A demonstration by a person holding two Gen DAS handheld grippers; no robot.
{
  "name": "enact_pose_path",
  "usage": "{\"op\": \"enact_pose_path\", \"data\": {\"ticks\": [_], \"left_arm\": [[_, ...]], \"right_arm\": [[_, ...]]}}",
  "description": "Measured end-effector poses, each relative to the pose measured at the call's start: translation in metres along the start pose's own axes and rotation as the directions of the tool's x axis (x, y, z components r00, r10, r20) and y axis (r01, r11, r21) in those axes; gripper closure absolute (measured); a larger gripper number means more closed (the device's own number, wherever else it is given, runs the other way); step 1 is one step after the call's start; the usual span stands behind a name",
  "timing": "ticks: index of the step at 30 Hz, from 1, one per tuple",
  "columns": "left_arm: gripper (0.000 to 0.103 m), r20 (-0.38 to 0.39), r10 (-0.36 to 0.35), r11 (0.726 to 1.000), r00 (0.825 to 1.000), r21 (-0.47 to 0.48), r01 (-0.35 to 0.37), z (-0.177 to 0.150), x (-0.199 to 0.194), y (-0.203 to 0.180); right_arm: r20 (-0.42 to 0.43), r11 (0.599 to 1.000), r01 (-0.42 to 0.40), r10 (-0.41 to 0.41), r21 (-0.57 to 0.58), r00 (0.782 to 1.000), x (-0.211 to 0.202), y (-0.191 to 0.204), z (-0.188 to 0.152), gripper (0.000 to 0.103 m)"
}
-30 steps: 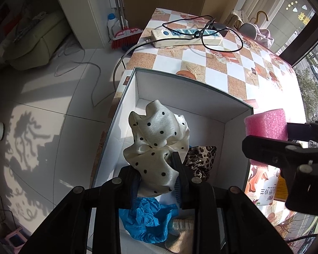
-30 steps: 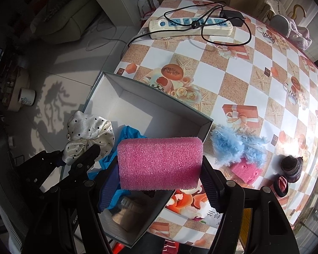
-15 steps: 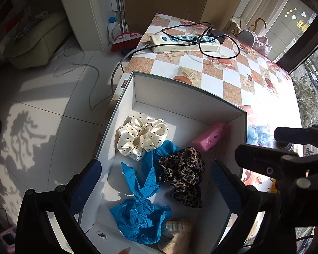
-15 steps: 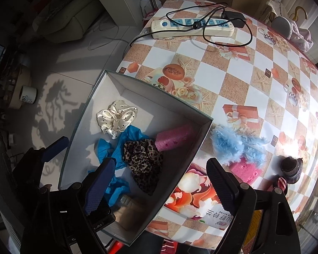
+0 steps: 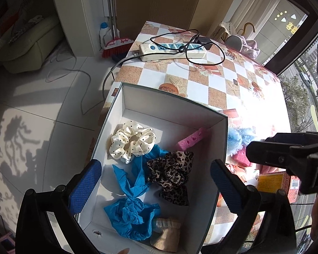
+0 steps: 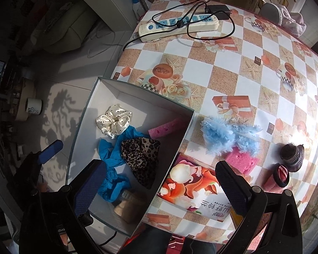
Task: Organize soft objects
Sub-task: 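Move both tools back toward the remaining soft items, then grasp the light-blue fluffy item with the left tool while the right tool grasps the purple knit hat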
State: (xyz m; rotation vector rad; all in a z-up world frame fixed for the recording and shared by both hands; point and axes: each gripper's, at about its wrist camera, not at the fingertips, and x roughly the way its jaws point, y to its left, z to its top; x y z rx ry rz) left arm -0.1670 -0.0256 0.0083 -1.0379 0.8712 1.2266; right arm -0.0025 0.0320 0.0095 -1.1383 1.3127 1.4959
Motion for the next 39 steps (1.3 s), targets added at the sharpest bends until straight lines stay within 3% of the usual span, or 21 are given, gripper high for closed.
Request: {"op": "enact_pose_path", "data": {"ticks": [7,11,13,16,21,24,30,34,37,39], "left_arm": [[0.000,-0.018,-0.063,0.980,0.998,0.190,0.065,0.018,-0.003,-0.068],[0.000,-0.055,-0.037,0.920,0.998,0.387,0.055,0.023,0.009,-0.127],[0.000,-0.056,0.007,0.861,0.998,0.508,0.022,0.023,0.019,-0.157],[0.000,-0.057,0.082,0.737,0.995,0.676,-0.022,0.023,0.044,-0.198],[0.000,-0.133,0.187,0.532,0.973,0.847,0.014,0.026,0.099,-0.242],[0.000,-0.175,0.252,0.461,0.952,0.887,0.041,0.027,0.130,-0.257],[0.000,-0.254,0.394,0.384,0.883,0.919,0.093,0.023,0.190,-0.267],[0.000,-0.245,0.448,0.343,0.860,0.935,0.087,0.018,0.210,-0.268],[0.000,-0.220,0.466,0.360,0.857,0.932,0.044,0.023,0.221,-0.267],[0.000,-0.203,0.469,0.403,0.860,0.915,-0.004,0.032,0.226,-0.265]], "right_arm": [[0.048,0.988,-0.003,-0.005,0.155,0.999,-0.044,-0.074,-0.016,0.000],[0.077,0.955,-0.022,-0.001,0.297,0.997,-0.068,-0.133,-0.033,0.000],[0.099,0.931,-0.037,0.001,0.362,0.995,-0.080,-0.163,-0.044,0.000],[0.126,0.896,-0.043,-0.014,0.443,0.992,-0.093,-0.205,-0.061,0.000],[0.138,0.831,-0.061,-0.019,0.552,0.990,-0.097,-0.262,-0.089,0.000],[0.126,0.799,-0.070,-0.007,0.597,0.992,-0.090,-0.288,-0.106,0.000],[0.084,0.743,-0.081,0.034,0.664,0.996,-0.063,-0.328,-0.128,0.000],[0.041,0.740,-0.069,0.056,0.669,0.998,-0.040,-0.341,-0.126,0.000],[0.003,0.757,-0.046,0.059,0.652,0.998,-0.019,-0.345,-0.114,0.000],[-0.018,0.776,-0.028,0.051,0.630,0.999,-0.004,-0.346,-0.101,0.000]]}}
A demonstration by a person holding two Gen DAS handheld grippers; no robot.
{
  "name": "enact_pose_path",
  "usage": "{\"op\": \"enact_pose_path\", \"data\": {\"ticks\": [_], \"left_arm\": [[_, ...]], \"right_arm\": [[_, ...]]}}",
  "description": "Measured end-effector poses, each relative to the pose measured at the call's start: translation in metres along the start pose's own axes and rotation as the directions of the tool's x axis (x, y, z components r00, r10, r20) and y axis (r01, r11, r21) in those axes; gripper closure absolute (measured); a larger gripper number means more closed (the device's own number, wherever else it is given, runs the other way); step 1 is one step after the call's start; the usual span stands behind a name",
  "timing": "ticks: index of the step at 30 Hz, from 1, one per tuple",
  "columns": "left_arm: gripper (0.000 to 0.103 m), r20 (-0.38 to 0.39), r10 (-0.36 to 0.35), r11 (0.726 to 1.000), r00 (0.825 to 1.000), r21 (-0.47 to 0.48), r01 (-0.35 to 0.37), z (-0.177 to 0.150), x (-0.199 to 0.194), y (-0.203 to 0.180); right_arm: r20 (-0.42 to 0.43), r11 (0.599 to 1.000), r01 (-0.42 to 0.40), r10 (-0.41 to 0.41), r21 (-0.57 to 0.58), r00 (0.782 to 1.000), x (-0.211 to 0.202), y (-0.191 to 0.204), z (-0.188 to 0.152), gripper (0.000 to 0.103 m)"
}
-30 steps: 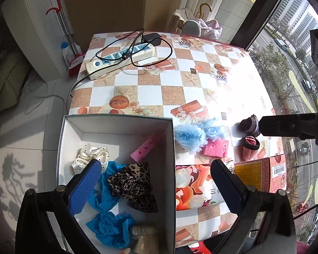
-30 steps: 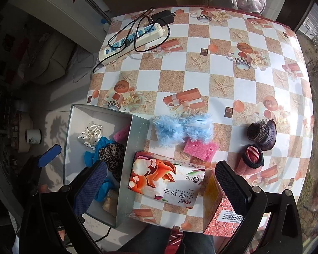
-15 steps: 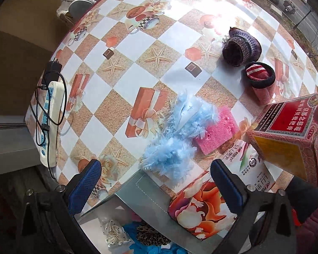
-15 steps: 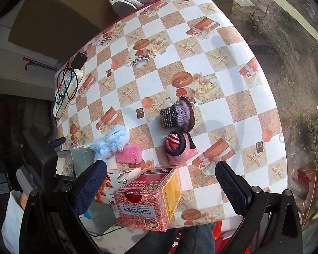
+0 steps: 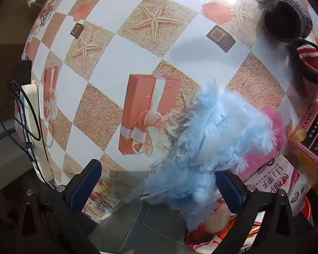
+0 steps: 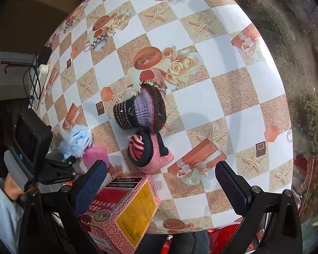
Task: Organize soft objects
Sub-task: 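Grasp the light-blue fluffy item with the left tool while the right tool grasps the purple knit hat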
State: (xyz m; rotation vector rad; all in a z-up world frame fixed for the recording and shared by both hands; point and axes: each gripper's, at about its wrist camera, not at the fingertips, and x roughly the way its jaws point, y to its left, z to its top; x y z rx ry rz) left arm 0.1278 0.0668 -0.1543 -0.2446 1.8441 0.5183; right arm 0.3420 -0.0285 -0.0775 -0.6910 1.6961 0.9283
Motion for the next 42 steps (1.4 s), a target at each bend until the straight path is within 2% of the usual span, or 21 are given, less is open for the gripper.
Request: {"op": "enact_pose_path", "data": {"ticks": [4,6,9,15,16,21,23,24,31,33,35,36,37,38,39,40,42], "left_arm": [[0.000,-0.001,-0.051,0.984,0.999,-0.170,0.050,0.004,0.008,0.022],[0.000,0.010,-0.094,0.960,0.995,-0.263,0.093,0.004,0.011,0.034],[0.000,0.034,-0.169,0.919,0.985,-0.356,0.170,0.002,0.014,0.045],[0.000,0.048,-0.213,0.877,0.976,-0.430,0.213,-0.002,0.026,0.052],[0.000,0.053,-0.221,0.871,0.974,-0.439,0.221,-0.003,0.027,0.053],[0.000,0.086,-0.285,0.832,0.955,-0.473,0.291,-0.003,0.032,0.050],[0.000,0.089,-0.352,0.790,0.932,-0.506,0.346,-0.005,0.040,0.050],[0.000,0.095,-0.351,0.784,0.931,-0.514,0.348,-0.010,0.044,0.052],[0.000,0.047,-0.379,0.775,0.924,-0.529,0.345,-0.009,0.050,0.055],[0.000,0.054,-0.362,0.776,0.931,-0.535,0.333,0.007,0.042,0.057],[0.009,0.084,-0.317,0.804,0.945,-0.504,0.315,0.015,0.031,0.047],[0.014,0.100,-0.305,0.818,0.947,-0.482,0.315,0.016,0.026,0.042],[0.028,0.120,-0.305,0.827,0.945,-0.459,0.325,0.016,0.020,0.038],[0.046,0.137,-0.315,0.832,0.939,-0.436,0.342,0.017,0.015,0.033],[0.056,0.142,-0.300,0.845,0.943,-0.419,0.332,0.018,0.010,0.030],[0.077,0.144,-0.281,0.859,0.949,-0.403,0.316,0.019,0.006,0.026],[0.078,0.163,-0.224,0.877,0.961,-0.397,0.272,0.019,-0.003,0.021]], "right_arm": [[-0.013,0.997,0.029,-0.030,-0.068,0.999,0.032,0.021,0.024,0.000],[-0.012,0.993,0.057,-0.058,-0.102,0.998,0.049,0.031,0.034,0.000],[0.000,0.985,0.113,-0.114,-0.130,0.993,0.069,0.037,0.043,0.000],[-0.026,0.971,0.179,-0.185,-0.158,0.982,0.098,0.035,0.047,0.000],[-0.009,0.966,0.198,-0.202,-0.167,0.979,0.098,0.036,0.046,0.000],[0.009,0.936,0.269,-0.275,-0.227,0.962,0.106,0.042,0.042,0.000],[0.017,0.929,0.287,-0.291,-0.233,0.957,0.108,0.044,0.039,0.000],[0.022,0.932,0.283,-0.286,-0.227,0.958,0.108,0.043,0.039,0.000],[0.037,0.934,0.285,-0.284,-0.218,0.958,0.106,0.042,0.040,0.000],[0.031,0.927,0.289,-0.291,-0.239,0.956,0.108,0.049,0.042,0.000],[0.039,0.927,0.290,-0.289,-0.239,0.957,0.105,0.054,0.041,0.002],[0.060,0.926,0.295,-0.289,-0.234,0.955,0.100,0.054,0.039,0.011],[0.087,0.927,0.293,-0.281,-0.234,0.956,0.093,0.055,0.038,0.028],[0.113,0.926,0.294,-0.274,-0.236,0.955,0.085,0.056,0.036,0.038],[0.130,0.930,0.282,-0.258,-0.236,0.957,0.080,0.056,0.035,0.039],[0.150,0.936,0.262,-0.231,-0.236,0.961,0.075,0.055,0.033,0.044],[0.191,0.933,0.264,-0.221,-0.245,0.957,0.065,0.054,0.029,0.044]]}}
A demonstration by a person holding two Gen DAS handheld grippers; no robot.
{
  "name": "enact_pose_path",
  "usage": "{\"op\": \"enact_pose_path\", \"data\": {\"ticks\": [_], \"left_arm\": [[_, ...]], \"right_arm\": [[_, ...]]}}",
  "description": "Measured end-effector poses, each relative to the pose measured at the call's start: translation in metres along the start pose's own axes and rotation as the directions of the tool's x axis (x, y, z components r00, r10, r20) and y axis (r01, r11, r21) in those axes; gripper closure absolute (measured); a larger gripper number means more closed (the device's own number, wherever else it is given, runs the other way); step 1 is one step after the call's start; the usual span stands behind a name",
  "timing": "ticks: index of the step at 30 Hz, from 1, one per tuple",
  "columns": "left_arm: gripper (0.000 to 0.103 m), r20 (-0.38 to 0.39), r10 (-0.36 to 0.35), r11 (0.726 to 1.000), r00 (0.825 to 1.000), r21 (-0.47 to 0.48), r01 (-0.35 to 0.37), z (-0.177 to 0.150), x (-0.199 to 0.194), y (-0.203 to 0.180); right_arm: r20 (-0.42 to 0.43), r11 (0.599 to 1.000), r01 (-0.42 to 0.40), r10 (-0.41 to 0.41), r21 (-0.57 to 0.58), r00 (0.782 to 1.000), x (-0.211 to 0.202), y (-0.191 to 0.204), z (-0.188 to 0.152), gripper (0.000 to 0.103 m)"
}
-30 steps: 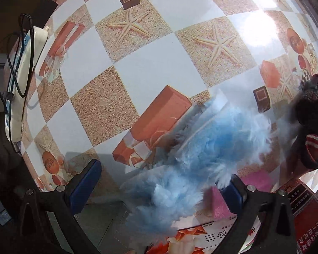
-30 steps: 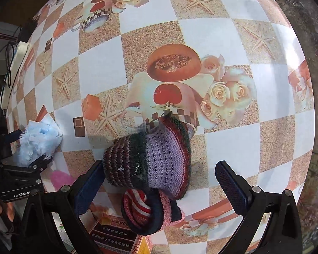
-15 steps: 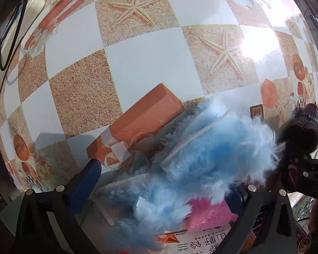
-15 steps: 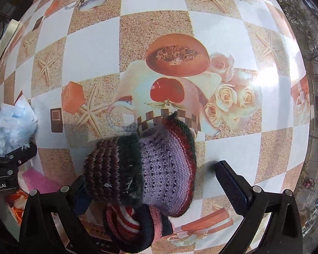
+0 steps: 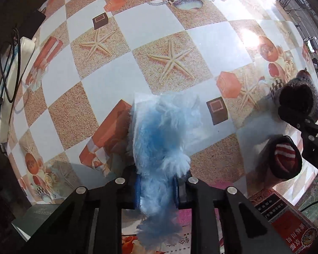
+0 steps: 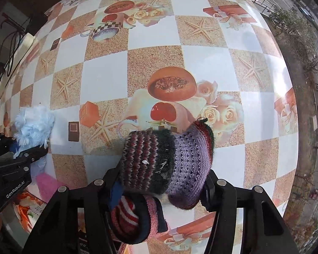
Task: Organize soft objects
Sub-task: 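Grasp the light-blue fluffy item with the left tool while the right tool grasps the purple knit hat, then lift both held items and carry them over the white box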
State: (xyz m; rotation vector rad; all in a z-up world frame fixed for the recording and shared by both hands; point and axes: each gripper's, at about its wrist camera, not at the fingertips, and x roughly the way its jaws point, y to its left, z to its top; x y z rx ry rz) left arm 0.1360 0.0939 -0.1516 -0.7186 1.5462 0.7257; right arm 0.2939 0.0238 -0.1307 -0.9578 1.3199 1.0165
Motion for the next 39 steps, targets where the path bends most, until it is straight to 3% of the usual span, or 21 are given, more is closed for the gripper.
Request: {"op": "enact_pose_path", "data": {"ticks": [5,14,23,39], "left_arm": [[0.078,0.101,0.012,0.999,0.995,-0.037,-0.008,-0.012,-0.033,0.001],[0.078,0.212,0.028,0.992,0.977,-0.123,-0.001,-0.066,-0.093,0.001],[0.077,0.242,0.029,0.992,0.970,-0.125,0.002,-0.126,-0.121,-0.011],[0.077,0.286,0.008,0.990,0.958,-0.134,0.032,-0.209,-0.155,-0.010]], "right_arm": [[0.058,0.999,-0.039,0.038,0.027,0.998,-0.030,-0.015,-0.012,0.044],[0.096,0.985,-0.139,0.129,0.102,0.987,-0.074,-0.037,-0.040,0.044],[0.148,0.976,-0.197,0.183,0.090,0.972,-0.115,-0.018,-0.061,0.044],[0.207,0.982,-0.187,0.186,-0.014,0.961,-0.176,0.043,-0.109,0.044]]}}
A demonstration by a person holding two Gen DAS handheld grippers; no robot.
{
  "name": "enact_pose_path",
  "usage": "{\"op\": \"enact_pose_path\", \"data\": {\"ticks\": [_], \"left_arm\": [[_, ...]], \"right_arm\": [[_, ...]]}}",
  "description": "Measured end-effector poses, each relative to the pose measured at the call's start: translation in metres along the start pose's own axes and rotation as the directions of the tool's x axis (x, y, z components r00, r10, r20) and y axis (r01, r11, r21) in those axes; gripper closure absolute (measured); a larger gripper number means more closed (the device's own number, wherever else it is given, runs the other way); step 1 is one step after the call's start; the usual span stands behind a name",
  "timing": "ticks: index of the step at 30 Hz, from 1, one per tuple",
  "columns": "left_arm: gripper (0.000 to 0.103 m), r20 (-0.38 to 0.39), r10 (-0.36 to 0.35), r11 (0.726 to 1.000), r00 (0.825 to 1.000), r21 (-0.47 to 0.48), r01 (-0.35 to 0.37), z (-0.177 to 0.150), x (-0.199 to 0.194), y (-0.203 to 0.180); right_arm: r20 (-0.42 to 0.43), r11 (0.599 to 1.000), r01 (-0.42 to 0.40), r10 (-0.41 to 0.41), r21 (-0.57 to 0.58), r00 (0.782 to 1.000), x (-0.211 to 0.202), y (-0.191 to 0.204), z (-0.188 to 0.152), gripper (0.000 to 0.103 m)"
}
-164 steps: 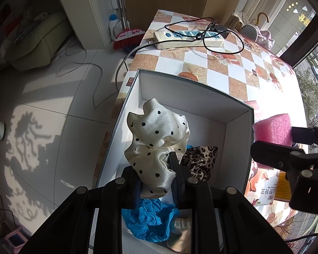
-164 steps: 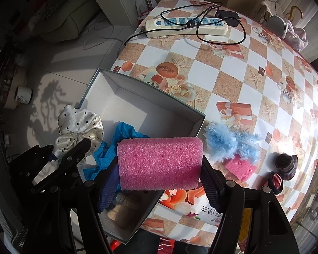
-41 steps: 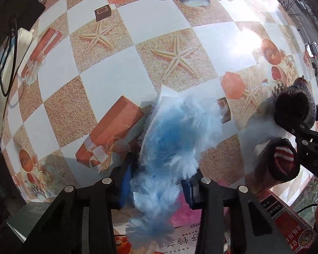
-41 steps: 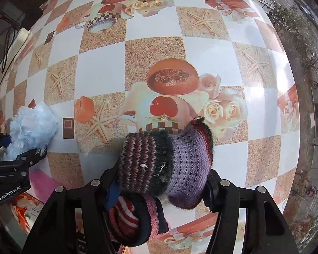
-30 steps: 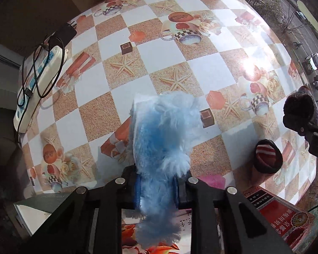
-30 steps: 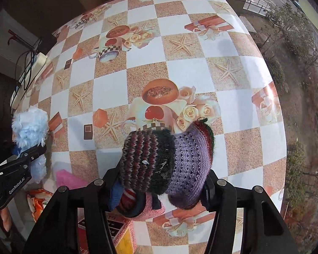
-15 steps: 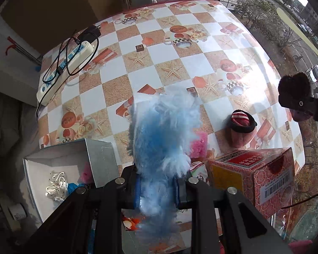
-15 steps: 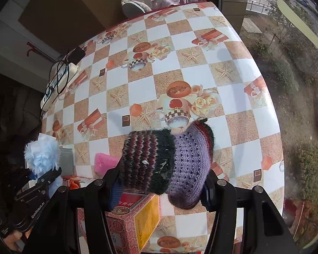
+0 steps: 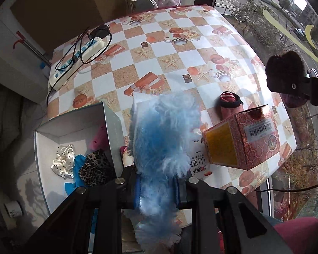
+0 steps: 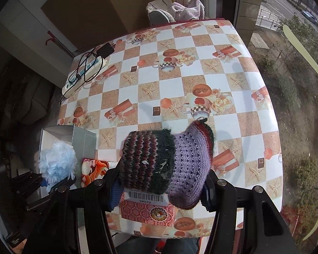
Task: Organize soft objects
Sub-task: 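Lift both held items and carry them over the white box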
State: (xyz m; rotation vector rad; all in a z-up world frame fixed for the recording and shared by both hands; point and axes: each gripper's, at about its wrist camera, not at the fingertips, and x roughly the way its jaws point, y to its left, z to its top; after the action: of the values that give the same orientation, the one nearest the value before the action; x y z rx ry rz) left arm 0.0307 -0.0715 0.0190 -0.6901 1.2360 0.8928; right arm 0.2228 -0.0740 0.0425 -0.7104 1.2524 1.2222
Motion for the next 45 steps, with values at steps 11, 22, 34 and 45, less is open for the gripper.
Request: {"op": "enact_pose_path", "data": {"ticks": [11,22,34,45], "left_arm": [[0.077,0.040,0.021,0.997,0.999,-0.074,-0.018,-0.035,-0.020,0.034],[0.077,0.077,0.029,0.985,0.997,-0.171,-0.015,-0.060,-0.033,0.066],[0.077,0.091,0.051,0.958,0.995,-0.285,-0.023,-0.086,-0.041,0.103],[0.077,0.087,0.058,0.936,0.995,-0.351,-0.024,-0.104,-0.042,0.123]], "right_arm": [[-0.043,0.990,-0.048,0.042,-0.134,0.998,-0.004,0.078,-0.027,0.044],[-0.088,0.965,-0.058,0.037,-0.257,0.995,0.001,0.128,-0.042,0.044],[-0.108,0.939,-0.074,0.040,-0.337,0.993,0.007,0.167,-0.046,0.044],[-0.127,0.915,-0.085,0.038,-0.394,0.991,0.013,0.192,-0.053,0.044]]}}
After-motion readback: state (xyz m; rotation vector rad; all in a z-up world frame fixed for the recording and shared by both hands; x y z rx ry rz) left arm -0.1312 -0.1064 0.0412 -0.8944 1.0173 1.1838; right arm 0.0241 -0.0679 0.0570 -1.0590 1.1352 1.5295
